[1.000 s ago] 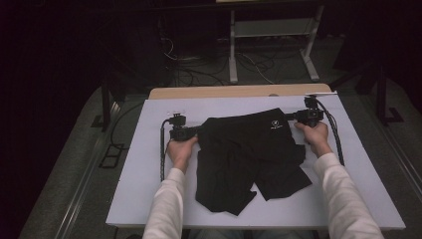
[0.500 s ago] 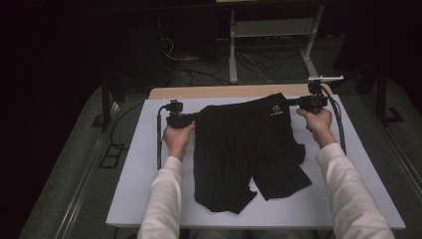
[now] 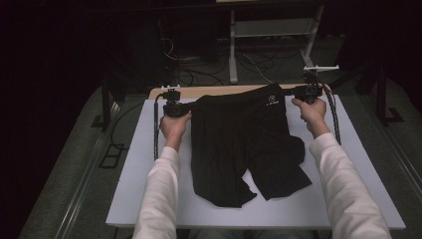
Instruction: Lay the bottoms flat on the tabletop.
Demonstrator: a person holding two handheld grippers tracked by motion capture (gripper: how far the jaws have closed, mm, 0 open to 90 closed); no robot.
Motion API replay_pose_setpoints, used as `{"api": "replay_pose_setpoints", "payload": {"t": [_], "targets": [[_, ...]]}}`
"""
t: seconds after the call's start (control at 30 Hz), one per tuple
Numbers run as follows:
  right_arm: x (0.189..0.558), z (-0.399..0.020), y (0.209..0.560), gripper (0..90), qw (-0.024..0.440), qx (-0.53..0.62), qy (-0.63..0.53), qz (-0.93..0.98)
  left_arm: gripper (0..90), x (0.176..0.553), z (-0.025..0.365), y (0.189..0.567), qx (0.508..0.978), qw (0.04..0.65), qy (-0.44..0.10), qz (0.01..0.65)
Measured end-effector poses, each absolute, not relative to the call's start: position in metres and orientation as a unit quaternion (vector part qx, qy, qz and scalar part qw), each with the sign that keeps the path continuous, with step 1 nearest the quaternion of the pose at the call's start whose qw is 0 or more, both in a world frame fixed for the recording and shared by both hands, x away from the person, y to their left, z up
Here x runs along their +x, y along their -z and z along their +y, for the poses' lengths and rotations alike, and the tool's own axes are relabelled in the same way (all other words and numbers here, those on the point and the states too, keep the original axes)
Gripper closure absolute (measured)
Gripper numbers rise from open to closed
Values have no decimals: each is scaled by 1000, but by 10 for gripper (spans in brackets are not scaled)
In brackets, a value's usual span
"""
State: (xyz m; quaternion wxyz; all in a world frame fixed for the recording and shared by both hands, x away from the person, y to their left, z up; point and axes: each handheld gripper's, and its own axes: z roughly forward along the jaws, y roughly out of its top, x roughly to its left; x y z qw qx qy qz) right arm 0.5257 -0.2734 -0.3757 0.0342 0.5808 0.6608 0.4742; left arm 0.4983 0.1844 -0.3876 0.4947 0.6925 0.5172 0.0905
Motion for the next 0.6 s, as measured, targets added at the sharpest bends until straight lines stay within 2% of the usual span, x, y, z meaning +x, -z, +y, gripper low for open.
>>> {"api": "replay_pose_setpoints", "payload": {"t": [0.27,0.6], "targets": [[534,-272,354,878,50,574,-475,665,869,516,182,369,692,495,-107,514],[535,-278,354,878,64,571,-468,671,869,527,173,366,702,485,-111,509]]}}
